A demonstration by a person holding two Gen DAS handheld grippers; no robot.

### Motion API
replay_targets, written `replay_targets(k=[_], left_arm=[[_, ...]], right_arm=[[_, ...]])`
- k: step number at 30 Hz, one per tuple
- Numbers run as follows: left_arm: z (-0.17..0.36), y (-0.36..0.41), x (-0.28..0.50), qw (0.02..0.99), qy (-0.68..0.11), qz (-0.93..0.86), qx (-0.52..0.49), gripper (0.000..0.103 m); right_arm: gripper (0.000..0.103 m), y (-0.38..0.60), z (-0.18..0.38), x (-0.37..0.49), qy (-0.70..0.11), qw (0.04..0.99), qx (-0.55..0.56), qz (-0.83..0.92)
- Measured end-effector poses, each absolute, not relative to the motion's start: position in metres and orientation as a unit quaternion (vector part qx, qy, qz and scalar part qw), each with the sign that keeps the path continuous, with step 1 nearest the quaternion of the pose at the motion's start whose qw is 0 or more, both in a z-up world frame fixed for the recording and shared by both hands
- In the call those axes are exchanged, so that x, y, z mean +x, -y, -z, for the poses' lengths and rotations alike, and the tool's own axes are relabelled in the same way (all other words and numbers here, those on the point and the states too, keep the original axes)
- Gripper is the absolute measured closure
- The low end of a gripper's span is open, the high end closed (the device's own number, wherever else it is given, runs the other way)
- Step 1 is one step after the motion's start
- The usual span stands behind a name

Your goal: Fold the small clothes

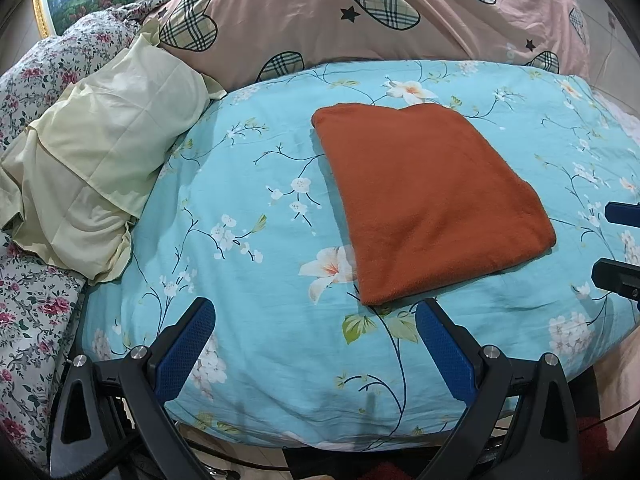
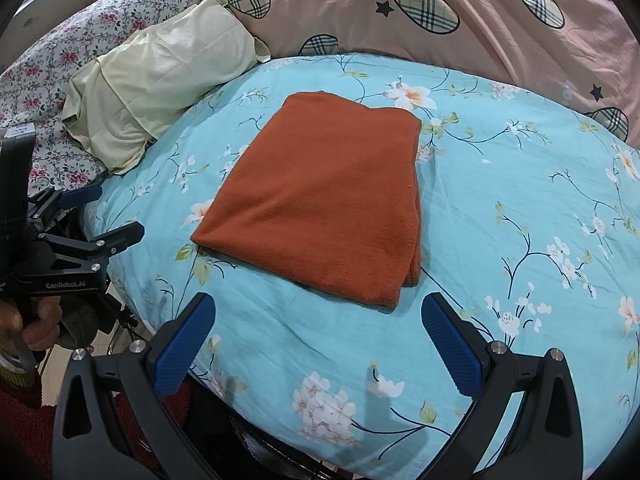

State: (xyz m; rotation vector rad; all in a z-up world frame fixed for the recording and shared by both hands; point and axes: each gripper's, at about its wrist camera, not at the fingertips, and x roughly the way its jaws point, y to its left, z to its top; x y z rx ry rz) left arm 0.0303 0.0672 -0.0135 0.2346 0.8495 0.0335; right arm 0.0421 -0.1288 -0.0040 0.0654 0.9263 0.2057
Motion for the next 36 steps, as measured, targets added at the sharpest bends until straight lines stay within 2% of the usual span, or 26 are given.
replay_targets(k=[36], left_arm=[[0.0124, -0.0587, 0.0319, 0.905, -0.408, -0.015, 0.117, 0.002]], right_arm=[[0.000, 0.1229, 0.0016, 0.0436, -0.444, 0.890, 0.030, -0.101]])
